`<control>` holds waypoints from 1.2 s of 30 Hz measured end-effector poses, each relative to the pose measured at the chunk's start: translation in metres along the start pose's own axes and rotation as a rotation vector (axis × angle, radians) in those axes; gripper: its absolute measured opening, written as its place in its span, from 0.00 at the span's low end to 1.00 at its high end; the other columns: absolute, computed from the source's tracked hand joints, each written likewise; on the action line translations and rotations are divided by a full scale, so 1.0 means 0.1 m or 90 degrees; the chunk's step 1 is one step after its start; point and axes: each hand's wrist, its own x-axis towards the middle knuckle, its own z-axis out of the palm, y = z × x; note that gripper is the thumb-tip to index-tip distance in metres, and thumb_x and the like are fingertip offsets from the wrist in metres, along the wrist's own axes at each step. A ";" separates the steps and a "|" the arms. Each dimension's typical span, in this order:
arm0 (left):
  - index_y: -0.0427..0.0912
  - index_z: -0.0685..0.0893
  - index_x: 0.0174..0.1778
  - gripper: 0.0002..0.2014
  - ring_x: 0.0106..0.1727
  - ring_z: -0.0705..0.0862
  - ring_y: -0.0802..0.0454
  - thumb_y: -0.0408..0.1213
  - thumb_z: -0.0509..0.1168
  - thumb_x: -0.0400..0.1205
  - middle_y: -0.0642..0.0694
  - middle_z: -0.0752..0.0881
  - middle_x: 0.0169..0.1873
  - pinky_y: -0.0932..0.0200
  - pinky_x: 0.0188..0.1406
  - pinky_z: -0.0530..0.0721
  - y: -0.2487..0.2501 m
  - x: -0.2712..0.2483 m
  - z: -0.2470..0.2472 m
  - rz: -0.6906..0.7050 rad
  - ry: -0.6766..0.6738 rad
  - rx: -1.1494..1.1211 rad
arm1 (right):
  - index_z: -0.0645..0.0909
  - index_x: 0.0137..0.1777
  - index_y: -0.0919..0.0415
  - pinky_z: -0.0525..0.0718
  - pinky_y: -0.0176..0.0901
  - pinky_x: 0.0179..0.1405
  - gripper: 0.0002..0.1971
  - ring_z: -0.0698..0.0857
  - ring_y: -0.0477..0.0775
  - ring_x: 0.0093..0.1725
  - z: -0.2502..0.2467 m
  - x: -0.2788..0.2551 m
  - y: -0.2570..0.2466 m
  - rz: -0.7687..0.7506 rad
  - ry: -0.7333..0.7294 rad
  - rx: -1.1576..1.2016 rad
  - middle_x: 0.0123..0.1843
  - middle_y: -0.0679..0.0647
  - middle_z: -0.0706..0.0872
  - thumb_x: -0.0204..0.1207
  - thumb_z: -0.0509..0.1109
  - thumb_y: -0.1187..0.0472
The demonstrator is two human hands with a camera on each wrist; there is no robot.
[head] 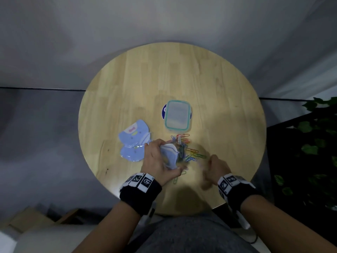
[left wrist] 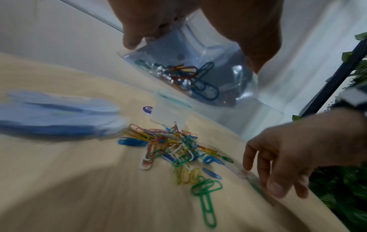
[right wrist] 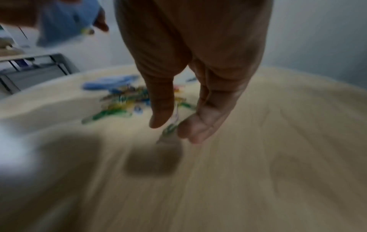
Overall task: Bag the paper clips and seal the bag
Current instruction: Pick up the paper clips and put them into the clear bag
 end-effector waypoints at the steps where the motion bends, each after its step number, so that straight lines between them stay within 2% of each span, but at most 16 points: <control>1: 0.43 0.66 0.60 0.44 0.53 0.78 0.40 0.63 0.75 0.56 0.49 0.71 0.49 0.46 0.57 0.79 0.00 -0.03 -0.04 0.000 0.009 0.006 | 0.70 0.65 0.68 0.81 0.52 0.55 0.23 0.83 0.69 0.60 0.09 0.03 0.03 -0.001 0.011 -0.009 0.60 0.69 0.84 0.73 0.68 0.58; 3: 0.38 0.67 0.62 0.46 0.55 0.79 0.37 0.64 0.72 0.57 0.46 0.72 0.50 0.38 0.57 0.79 -0.01 -0.11 -0.13 -0.010 0.009 0.013 | 0.68 0.67 0.69 0.81 0.53 0.55 0.22 0.83 0.71 0.59 0.18 0.09 0.00 -0.015 0.052 0.008 0.59 0.71 0.84 0.75 0.64 0.60; 6: 0.30 0.69 0.61 0.47 0.55 0.80 0.32 0.63 0.69 0.56 0.46 0.70 0.50 0.27 0.57 0.77 -0.05 -0.22 -0.24 -0.028 0.001 0.038 | 0.73 0.58 0.66 0.83 0.55 0.49 0.14 0.85 0.74 0.51 0.19 0.19 -0.17 -0.058 0.102 0.076 0.50 0.72 0.86 0.73 0.63 0.63; 8: 0.30 0.70 0.62 0.48 0.57 0.79 0.32 0.62 0.69 0.54 0.49 0.68 0.51 0.26 0.60 0.75 -0.07 -0.27 -0.28 -0.043 -0.012 0.048 | 0.75 0.52 0.64 0.85 0.55 0.45 0.09 0.86 0.72 0.47 0.17 0.24 -0.27 -0.095 0.123 0.122 0.45 0.70 0.86 0.71 0.63 0.64; 10: 0.30 0.69 0.63 0.48 0.59 0.78 0.33 0.62 0.68 0.54 0.50 0.66 0.52 0.26 0.62 0.74 -0.10 -0.30 -0.31 -0.051 -0.036 0.057 | 0.76 0.50 0.62 0.85 0.53 0.46 0.09 0.85 0.69 0.47 0.14 0.29 -0.34 -0.128 0.138 0.141 0.47 0.67 0.86 0.70 0.66 0.65; 11: 0.30 0.69 0.63 0.48 0.59 0.77 0.33 0.61 0.69 0.54 0.50 0.66 0.52 0.26 0.62 0.74 -0.11 -0.31 -0.32 -0.054 -0.043 0.060 | 0.77 0.53 0.62 0.84 0.53 0.50 0.13 0.84 0.67 0.51 0.13 0.31 -0.36 -0.137 0.129 0.134 0.52 0.65 0.84 0.69 0.70 0.63; 13: 0.31 0.69 0.63 0.47 0.59 0.77 0.34 0.59 0.71 0.54 0.51 0.66 0.51 0.27 0.63 0.74 -0.12 -0.32 -0.33 -0.056 -0.051 0.067 | 0.74 0.64 0.59 0.81 0.54 0.59 0.30 0.78 0.65 0.61 0.11 0.32 -0.41 -0.146 0.067 0.051 0.63 0.60 0.76 0.63 0.79 0.56; 15: 0.32 0.69 0.63 0.46 0.57 0.78 0.33 0.57 0.71 0.53 0.50 0.66 0.51 0.27 0.62 0.74 -0.13 -0.31 -0.33 -0.044 -0.053 0.071 | 0.69 0.71 0.60 0.78 0.55 0.63 0.38 0.73 0.65 0.66 0.15 0.32 -0.43 -0.176 0.038 -0.061 0.68 0.60 0.72 0.62 0.80 0.54; 18: 0.35 0.69 0.62 0.45 0.56 0.78 0.33 0.58 0.69 0.53 0.51 0.66 0.51 0.26 0.60 0.75 -0.14 -0.28 -0.31 -0.021 -0.052 0.075 | 0.71 0.70 0.63 0.77 0.52 0.61 0.33 0.74 0.65 0.65 0.21 0.30 -0.46 -0.214 0.060 -0.094 0.68 0.61 0.74 0.66 0.78 0.58; 22: 0.34 0.69 0.62 0.46 0.57 0.76 0.36 0.59 0.68 0.53 0.51 0.67 0.51 0.27 0.61 0.74 -0.16 -0.30 -0.31 -0.027 -0.070 0.090 | 0.78 0.62 0.65 0.78 0.49 0.56 0.20 0.79 0.65 0.60 0.28 0.25 -0.45 -0.237 0.072 -0.059 0.62 0.63 0.77 0.69 0.73 0.64; 25: 0.33 0.70 0.63 0.46 0.57 0.75 0.38 0.59 0.67 0.53 0.52 0.67 0.51 0.28 0.60 0.75 -0.20 -0.32 -0.29 -0.030 -0.075 0.093 | 0.79 0.57 0.67 0.79 0.48 0.54 0.13 0.81 0.66 0.57 0.33 0.21 -0.43 -0.237 0.069 -0.068 0.59 0.64 0.77 0.73 0.70 0.64; 29: 0.34 0.70 0.63 0.47 0.57 0.74 0.38 0.59 0.68 0.53 0.52 0.67 0.50 0.29 0.62 0.74 -0.21 -0.32 -0.25 -0.035 -0.083 0.096 | 0.80 0.54 0.66 0.81 0.50 0.53 0.10 0.83 0.66 0.56 0.37 0.18 -0.43 -0.224 0.076 -0.078 0.56 0.64 0.83 0.77 0.66 0.62; 33: 0.40 0.69 0.63 0.44 0.55 0.74 0.40 0.53 0.75 0.52 0.53 0.67 0.49 0.29 0.61 0.76 -0.22 -0.29 -0.18 -0.019 -0.075 0.099 | 0.82 0.47 0.68 0.81 0.47 0.46 0.08 0.85 0.67 0.52 0.26 0.14 -0.41 -0.172 0.075 -0.004 0.49 0.67 0.87 0.75 0.68 0.62; 36: 0.37 0.69 0.63 0.46 0.57 0.72 0.41 0.52 0.78 0.52 0.47 0.73 0.51 0.30 0.63 0.74 -0.24 -0.23 -0.11 -0.022 -0.091 0.118 | 0.84 0.44 0.68 0.80 0.45 0.45 0.09 0.85 0.65 0.50 0.04 0.04 -0.39 -0.155 0.059 0.058 0.47 0.64 0.88 0.72 0.72 0.61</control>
